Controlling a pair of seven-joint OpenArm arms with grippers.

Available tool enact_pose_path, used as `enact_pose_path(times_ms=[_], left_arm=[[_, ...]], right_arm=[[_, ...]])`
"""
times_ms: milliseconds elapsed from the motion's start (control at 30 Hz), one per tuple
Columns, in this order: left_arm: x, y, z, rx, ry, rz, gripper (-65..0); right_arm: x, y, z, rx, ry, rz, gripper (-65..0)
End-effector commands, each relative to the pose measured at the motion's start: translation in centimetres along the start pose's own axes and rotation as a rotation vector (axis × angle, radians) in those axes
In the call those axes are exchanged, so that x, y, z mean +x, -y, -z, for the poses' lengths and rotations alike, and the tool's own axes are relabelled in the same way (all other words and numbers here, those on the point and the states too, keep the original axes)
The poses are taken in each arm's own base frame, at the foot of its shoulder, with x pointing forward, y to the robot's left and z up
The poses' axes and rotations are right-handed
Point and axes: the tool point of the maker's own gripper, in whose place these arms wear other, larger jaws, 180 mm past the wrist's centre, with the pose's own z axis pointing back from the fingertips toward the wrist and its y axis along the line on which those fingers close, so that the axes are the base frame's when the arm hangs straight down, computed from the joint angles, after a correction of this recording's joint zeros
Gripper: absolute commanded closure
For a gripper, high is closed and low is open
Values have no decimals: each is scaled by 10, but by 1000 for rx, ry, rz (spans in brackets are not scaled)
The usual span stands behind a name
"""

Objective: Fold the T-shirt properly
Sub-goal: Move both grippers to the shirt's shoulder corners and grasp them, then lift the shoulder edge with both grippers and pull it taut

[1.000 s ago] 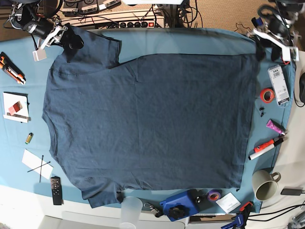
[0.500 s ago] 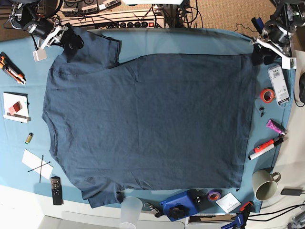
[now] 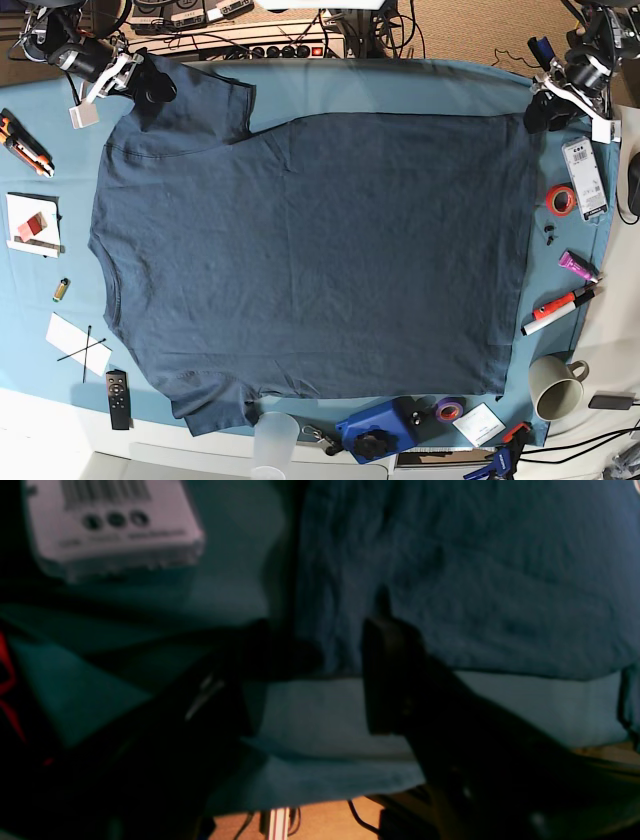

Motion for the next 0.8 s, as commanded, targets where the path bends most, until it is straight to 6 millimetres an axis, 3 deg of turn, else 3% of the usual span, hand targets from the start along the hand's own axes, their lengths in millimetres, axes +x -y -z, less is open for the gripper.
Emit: enact_pose_path(times_ms=[0,200,467,767], left_arm=[[1,5,6,-27,5,-23,-305],[0,24,20,-78,4,-28,-305],[-30,55,47,-124,-112,34,-305],[-33,52,44,-114,-136,43,-304]], right_arm=[[-35,18,-6,-92,-171,8,-326],[-34,17,-6,-87,-167,10,-326],[-35,17,-6,-87,-170,10,-326],[-35,17,-6,-87,-170,10,-326]])
